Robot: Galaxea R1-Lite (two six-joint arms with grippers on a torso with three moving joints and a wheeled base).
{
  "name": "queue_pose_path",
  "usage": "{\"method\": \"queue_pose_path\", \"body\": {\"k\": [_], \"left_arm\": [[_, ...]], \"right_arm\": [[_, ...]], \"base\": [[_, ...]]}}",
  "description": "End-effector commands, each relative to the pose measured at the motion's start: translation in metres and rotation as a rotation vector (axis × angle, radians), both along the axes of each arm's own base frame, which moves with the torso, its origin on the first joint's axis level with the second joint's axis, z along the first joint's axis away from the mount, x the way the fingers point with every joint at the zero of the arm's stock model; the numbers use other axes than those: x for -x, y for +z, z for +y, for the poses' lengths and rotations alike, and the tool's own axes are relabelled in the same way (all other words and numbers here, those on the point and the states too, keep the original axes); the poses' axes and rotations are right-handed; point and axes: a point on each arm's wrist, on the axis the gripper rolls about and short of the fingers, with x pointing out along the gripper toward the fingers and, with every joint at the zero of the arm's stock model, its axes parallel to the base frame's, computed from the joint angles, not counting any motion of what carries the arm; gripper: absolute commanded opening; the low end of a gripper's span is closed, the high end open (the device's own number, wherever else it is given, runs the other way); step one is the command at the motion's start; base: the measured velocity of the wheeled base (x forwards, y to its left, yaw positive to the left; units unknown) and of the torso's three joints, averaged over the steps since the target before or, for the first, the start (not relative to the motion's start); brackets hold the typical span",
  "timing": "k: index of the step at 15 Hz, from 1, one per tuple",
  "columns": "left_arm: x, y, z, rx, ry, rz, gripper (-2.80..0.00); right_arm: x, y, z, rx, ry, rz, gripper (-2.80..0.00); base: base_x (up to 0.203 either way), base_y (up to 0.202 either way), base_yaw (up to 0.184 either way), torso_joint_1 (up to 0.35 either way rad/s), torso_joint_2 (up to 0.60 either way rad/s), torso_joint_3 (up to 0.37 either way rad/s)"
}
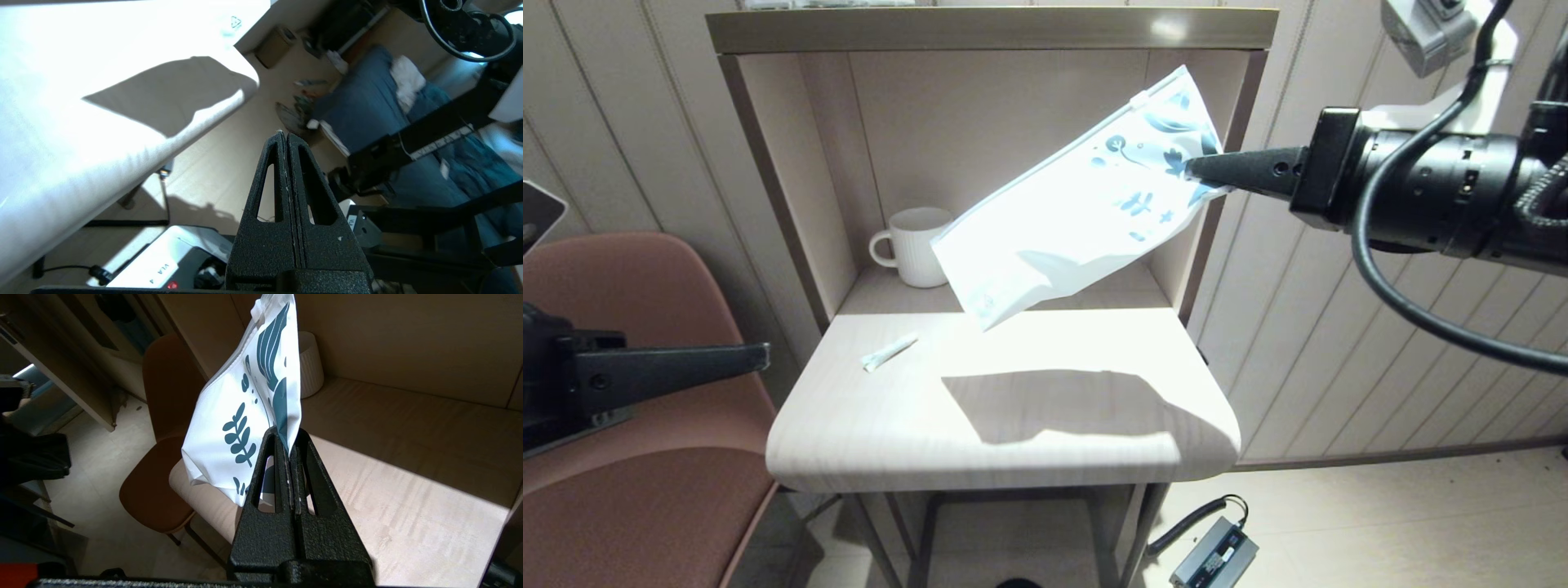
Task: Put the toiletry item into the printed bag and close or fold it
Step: Hand it to the other hand
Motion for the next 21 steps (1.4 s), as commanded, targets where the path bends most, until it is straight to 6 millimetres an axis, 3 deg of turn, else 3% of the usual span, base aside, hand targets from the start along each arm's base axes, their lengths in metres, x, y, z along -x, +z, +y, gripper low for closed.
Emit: {"method": "queue_pose_path", "body": {"k": [1,4,8,9,10,14,19,21], "left_arm": [[-0.038,-0.007,-0.011,0.005,-0.074,0.054,-2.8],[-0.061,-0.005,-0.02,0.025,-0.177,-0.032,-2.8],[-0.07,-0.002,-0.021,0.028,-0.184,-0.063,-2.8],[-0.071,-0.004,-0.021,0.024,-0.181,-0.064,-1.86],[-0.074,-0.006,-0.022,0.021,-0.181,-0.065,0.0],[-0.095,-0.027,-0.026,-0.001,-0.206,-0.094,0.0],[-0.115,-0.04,-0.06,0.003,-0.331,-0.07,0.0],[-0.117,-0.037,-0.066,0.007,-0.345,-0.1,0.0]], "right_arm": [[0.006,0.005,0.002,-0.01,0.019,-0.019,-2.8],[0.003,0.007,0.003,-0.01,0.019,-0.023,-2.8],[0.003,0.008,0.003,-0.004,0.02,-0.016,-2.8],[0.001,0.009,0.004,-0.005,0.02,-0.017,-2.8],[0.001,0.011,0.004,-0.007,0.022,-0.021,-2.8],[0.009,0.014,0.007,0.002,0.049,-0.003,-2.8],[0.017,0.012,0.017,0.009,0.102,0.013,-2.8],[0.017,0.01,0.022,0.014,0.115,0.021,-2.8]], "base": [[0.0,0.0,0.0,0.0,0.0,0.0],[0.0,0.0,0.0,0.0,0.0,0.0],[0.0,0.0,0.0,0.0,0.0,0.0],[0.0,0.0,0.0,0.0,0.0,0.0],[0.0,0.0,0.0,0.0,0.0,0.0],[0.0,0.0,0.0,0.0,0.0,0.0],[0.0,0.0,0.0,0.0,0.0,0.0],[0.0,0.0,0.0,0.0,0.0,0.0]]}}
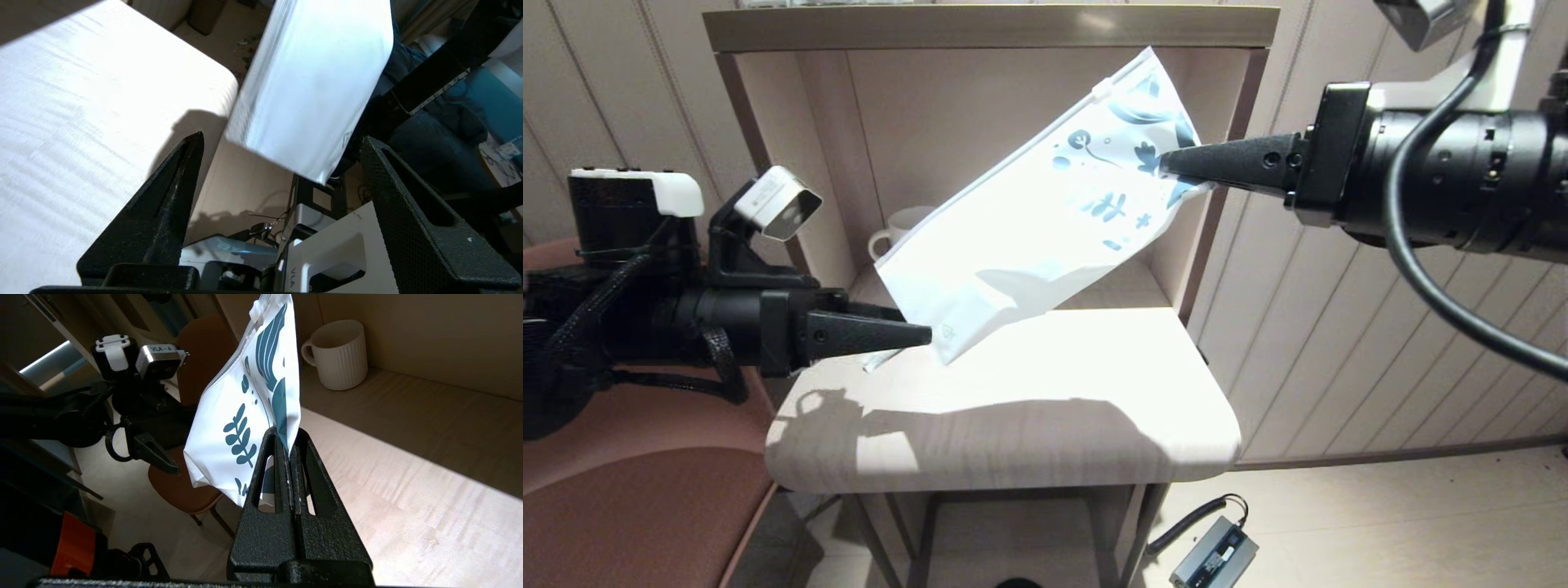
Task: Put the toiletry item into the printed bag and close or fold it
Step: Hand it to the other hand
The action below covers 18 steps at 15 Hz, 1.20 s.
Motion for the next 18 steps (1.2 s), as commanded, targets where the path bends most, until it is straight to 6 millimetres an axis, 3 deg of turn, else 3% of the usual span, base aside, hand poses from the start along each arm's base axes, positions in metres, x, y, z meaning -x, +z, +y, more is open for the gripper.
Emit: {"method": "queue_pose_path", "body": {"k": [1,7,16,17,18], "left_arm": [[-0.005,-0.002,-0.008,0.003,-0.025,-0.006,0.0],[-0.008,0.012,-0.009,0.014,0.01,-0.066,0.0],[-0.003,0.013,-0.011,0.02,-0.028,-0.067,0.0],[-0.003,0.014,-0.012,0.021,-0.033,-0.068,-2.8],[-0.002,0.014,-0.012,0.021,-0.034,-0.068,-2.8]], "right_arm": [[-0.001,-0.002,0.004,0.003,0.015,0.008,-2.8],[-0.004,-0.01,0.009,0.017,0.027,0.028,-2.8],[-0.009,-0.01,0.012,0.018,0.03,0.029,-2.8],[-0.009,-0.01,0.012,0.018,0.028,0.029,-2.8],[-0.009,-0.01,0.012,0.017,0.028,0.028,-2.8]], "base": [[0.0,0.0,0.0,0.0,0.0,0.0],[0.0,0.0,0.0,0.0,0.0,0.0],[0.0,0.0,0.0,0.0,0.0,0.0],[0.0,0.0,0.0,0.0,0.0,0.0],[0.0,0.0,0.0,0.0,0.0,0.0]]}}
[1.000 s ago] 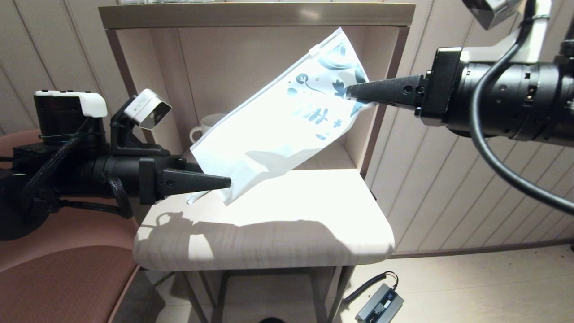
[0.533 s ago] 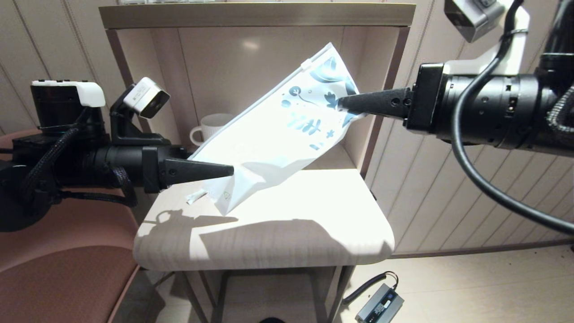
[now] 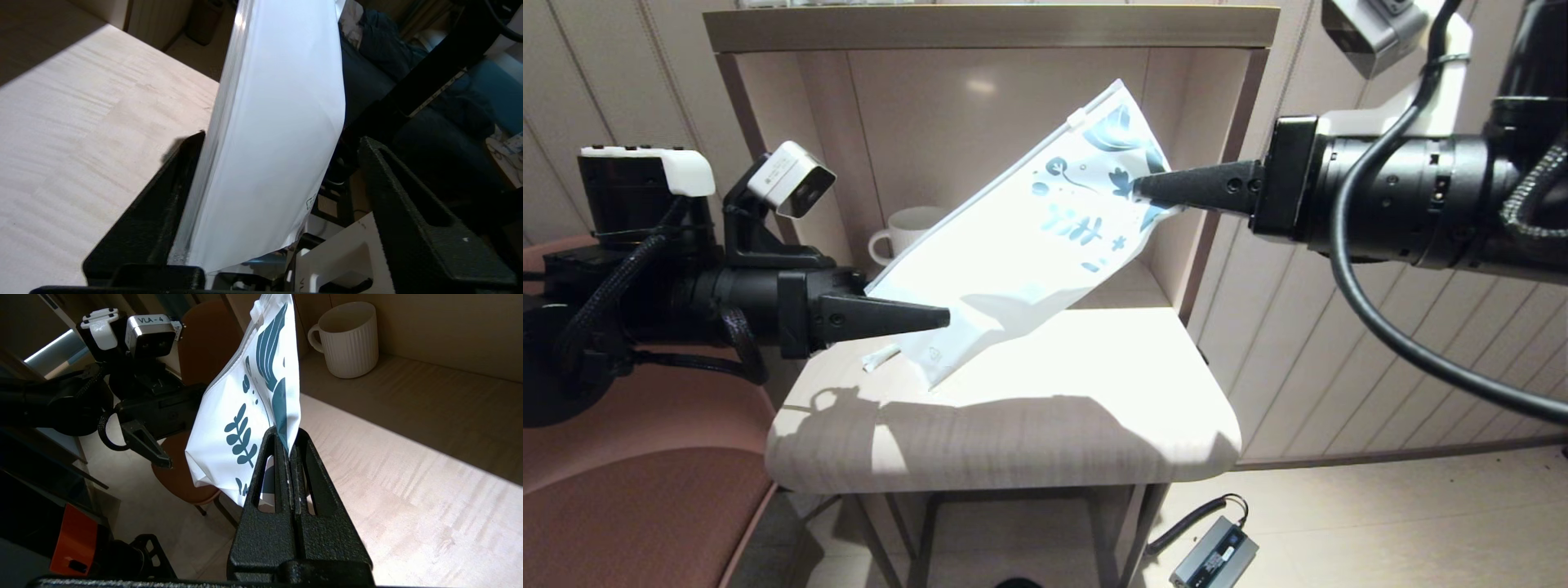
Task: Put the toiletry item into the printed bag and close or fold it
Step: Hand it to the other hand
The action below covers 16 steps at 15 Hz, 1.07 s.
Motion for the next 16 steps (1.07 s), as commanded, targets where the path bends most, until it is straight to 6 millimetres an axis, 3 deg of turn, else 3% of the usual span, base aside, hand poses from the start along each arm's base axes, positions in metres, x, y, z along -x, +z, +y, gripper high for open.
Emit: {"method": "queue_pose_path", "body": {"k": [1,10,16], "left_arm": [[0.002,0.001,0.0,0.002,-0.009,-0.003,-2.8],[0.006,-0.006,0.002,0.0,-0.01,0.004,-2.8],[0.01,-0.005,0.002,0.011,-0.055,-0.012,-2.8]], "right_arm": [[-0.001,0.0,0.0,-0.002,0.001,0.0,-2.8],[-0.002,-0.004,0.002,0.007,0.004,0.012,-2.8],[-0.004,-0.018,0.003,0.078,0.003,0.082,-2.8]], "base": [[0.0,0.0,0.0,0.0,0.0,0.0],[0.0,0.0,0.0,0.0,0.0,0.0],[0.0,0.0,0.0,0.0,0.0,0.0]]}}
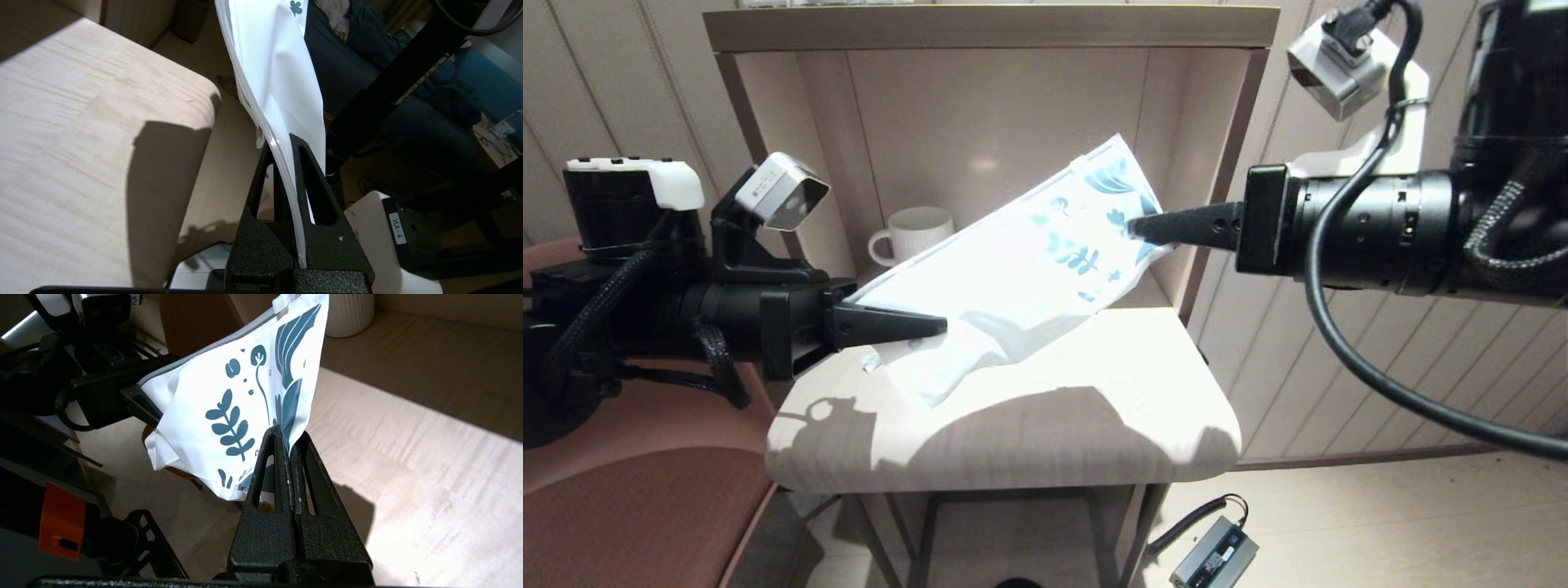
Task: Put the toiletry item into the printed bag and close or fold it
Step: Hand it to the other hand
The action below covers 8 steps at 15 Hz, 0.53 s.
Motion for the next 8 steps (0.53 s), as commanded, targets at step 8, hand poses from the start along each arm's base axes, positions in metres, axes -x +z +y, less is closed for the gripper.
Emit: {"method": "queue_pose_path", "body": {"k": [8], "left_arm": [[0.0012,-0.0001,0.0001,0.002,-0.007,-0.002,-2.8]], "right_arm": [[-0.0001,-0.0064,0.0053,0.047,0.029,-0.015,-2.8]], "base": [[0.0,0.0,0.0,0.0,0.0,0.0]]}}
